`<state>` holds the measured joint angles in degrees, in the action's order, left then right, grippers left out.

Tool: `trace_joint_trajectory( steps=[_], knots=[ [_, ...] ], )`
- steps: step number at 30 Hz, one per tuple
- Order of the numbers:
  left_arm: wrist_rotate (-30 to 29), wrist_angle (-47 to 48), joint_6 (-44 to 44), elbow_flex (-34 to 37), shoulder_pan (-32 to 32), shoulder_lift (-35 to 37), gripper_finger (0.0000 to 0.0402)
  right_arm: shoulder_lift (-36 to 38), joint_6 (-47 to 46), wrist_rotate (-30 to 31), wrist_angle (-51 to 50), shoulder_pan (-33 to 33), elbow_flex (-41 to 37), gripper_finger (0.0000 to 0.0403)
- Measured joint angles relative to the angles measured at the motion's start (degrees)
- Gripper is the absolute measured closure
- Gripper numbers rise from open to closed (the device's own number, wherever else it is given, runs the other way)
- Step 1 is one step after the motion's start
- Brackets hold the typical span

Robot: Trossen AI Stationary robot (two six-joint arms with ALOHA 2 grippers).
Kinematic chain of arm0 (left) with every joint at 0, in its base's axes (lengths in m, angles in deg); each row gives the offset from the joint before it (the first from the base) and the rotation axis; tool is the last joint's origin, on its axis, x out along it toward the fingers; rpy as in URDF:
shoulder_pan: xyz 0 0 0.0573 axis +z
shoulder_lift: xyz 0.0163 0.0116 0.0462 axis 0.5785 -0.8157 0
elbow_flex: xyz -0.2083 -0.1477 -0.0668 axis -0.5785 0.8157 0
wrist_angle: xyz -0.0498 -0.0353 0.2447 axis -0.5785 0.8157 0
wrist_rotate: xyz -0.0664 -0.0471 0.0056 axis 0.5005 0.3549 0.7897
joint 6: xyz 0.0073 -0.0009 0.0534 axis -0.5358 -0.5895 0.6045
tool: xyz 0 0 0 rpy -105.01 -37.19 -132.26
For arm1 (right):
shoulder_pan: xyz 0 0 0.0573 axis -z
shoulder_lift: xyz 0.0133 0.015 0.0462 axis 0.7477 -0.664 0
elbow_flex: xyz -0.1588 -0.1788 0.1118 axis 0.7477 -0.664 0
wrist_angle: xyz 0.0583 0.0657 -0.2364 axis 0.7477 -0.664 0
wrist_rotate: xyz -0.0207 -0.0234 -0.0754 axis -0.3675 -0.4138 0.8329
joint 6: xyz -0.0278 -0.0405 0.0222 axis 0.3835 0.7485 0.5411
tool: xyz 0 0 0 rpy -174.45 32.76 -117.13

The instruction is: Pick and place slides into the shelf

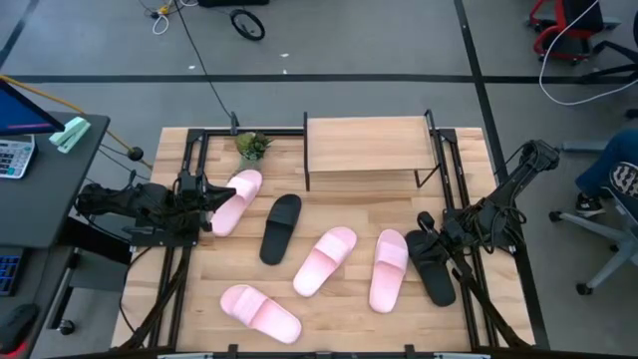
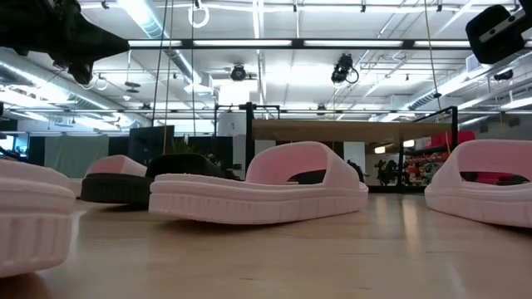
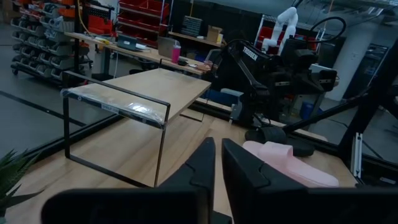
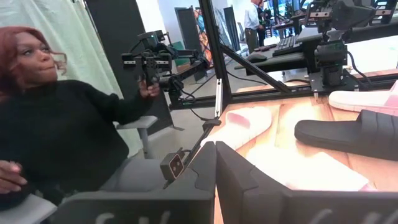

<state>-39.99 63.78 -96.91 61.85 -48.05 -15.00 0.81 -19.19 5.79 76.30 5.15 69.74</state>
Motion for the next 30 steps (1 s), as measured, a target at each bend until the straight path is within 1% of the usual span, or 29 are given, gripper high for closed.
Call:
trace_joint_trajectory(
  steps=[6,10,13,23,27,30],
  knots=[
    [0.0,-0.1,-0.3,0.0,0.0,0.0,0.0371,0.0,0.0,0.0,0.0,0.0,0.0,0.0394],
    [0.0,-0.1,-9.1,0.0,0.0,0.0,0.0378,0.0,0.0,0.0,0.0,0.0,0.0,0.0394],
    [0.0,-0.1,-11.4,0.0,0.0,0.0,0.0378,0.0,0.0,0.0,0.0,0.0,0.0,0.0394],
    [0.0,0.0,-2.9,0.0,0.0,0.0,0.0366,0.0,0.1,0.0,-0.1,0.0,0.0,0.0394],
    [0.0,0.0,1.6,0.0,0.0,0.0,0.0372,0.1,3.6,0.0,-4.2,0.0,0.4,0.0394],
    [-0.1,0.0,3.2,0.0,0.0,0.0,0.0377,-0.2,5.0,0.0,-5.0,0.0,0.7,0.0394]
  ],
)
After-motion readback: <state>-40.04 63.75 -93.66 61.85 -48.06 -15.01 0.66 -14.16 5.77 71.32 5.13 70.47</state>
